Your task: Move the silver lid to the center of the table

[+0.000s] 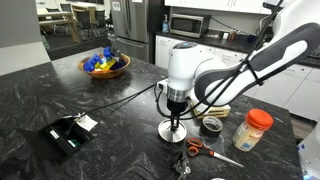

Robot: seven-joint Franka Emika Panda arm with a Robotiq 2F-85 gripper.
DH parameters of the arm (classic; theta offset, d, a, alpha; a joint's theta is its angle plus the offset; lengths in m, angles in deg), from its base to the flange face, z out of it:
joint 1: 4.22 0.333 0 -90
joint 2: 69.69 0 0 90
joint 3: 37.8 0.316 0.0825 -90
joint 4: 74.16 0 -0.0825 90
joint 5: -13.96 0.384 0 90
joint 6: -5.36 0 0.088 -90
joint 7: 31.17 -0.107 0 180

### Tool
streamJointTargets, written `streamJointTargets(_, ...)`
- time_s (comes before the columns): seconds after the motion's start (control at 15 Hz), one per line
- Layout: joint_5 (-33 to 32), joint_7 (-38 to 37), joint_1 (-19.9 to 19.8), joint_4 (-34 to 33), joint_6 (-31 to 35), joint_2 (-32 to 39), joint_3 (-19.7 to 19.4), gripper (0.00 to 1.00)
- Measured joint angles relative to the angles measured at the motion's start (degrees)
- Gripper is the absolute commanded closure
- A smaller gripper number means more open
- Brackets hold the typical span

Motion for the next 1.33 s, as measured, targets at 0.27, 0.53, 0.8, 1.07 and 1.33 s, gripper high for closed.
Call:
streamJointTargets(0.27,0.01,-0.35,0.0,-0.01,0.0,0.89,0.0,0.93)
streamJointTargets(0.53,0.27,-0.36,0.0,-0.18,0.01,1.16,0.02,0.61)
streamJointTargets(0.8,1.34,-0.41,0.04,-0.71,0.18,0.01,0.58,0.59)
streamJointTargets(1.07,2.49,-0.41,0.19,-0.5,0.25,-1.75,1.09,0.4)
streamJointTargets(1.33,2.49,-0.41,0.17,-0.37,0.26,-1.69,1.09,0.4)
